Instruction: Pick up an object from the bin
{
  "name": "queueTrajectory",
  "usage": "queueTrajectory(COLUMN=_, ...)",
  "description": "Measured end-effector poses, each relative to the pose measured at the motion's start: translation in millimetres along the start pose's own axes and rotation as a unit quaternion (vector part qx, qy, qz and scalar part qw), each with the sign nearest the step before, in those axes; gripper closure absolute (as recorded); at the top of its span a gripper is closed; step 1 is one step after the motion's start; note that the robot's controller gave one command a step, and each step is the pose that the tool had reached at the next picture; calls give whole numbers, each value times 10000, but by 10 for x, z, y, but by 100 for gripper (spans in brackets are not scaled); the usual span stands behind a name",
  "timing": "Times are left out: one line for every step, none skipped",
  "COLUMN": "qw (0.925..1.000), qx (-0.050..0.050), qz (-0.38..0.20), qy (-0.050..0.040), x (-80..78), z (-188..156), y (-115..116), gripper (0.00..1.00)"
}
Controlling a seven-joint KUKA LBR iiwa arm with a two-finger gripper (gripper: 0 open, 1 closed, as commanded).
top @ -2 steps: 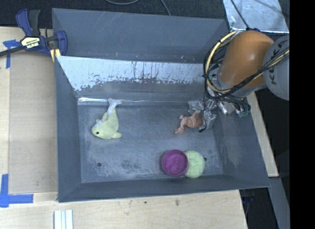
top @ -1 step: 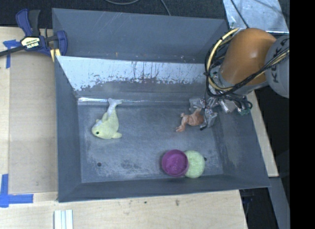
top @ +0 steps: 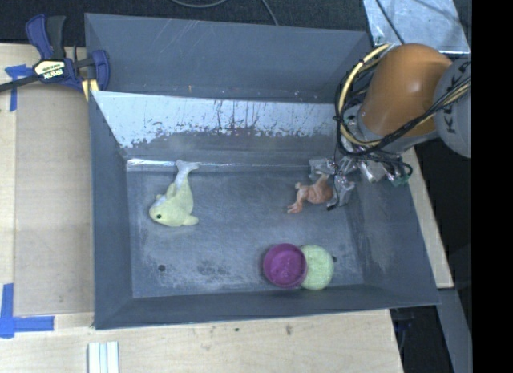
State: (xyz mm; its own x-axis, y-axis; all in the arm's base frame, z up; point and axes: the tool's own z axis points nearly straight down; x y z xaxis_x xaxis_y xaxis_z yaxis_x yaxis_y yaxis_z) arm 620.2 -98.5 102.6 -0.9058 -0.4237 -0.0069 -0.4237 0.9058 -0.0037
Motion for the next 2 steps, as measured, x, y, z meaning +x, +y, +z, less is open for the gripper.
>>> queueTrajectory(qw=10000, qx=-12, qz=1, qy=19, x=7, z=-65, y=5, gripper=100)
queueTrajectory(qw=10000, qx=-32, qz=2, qy=48, x=16, z=-213, y=12, gripper=100)
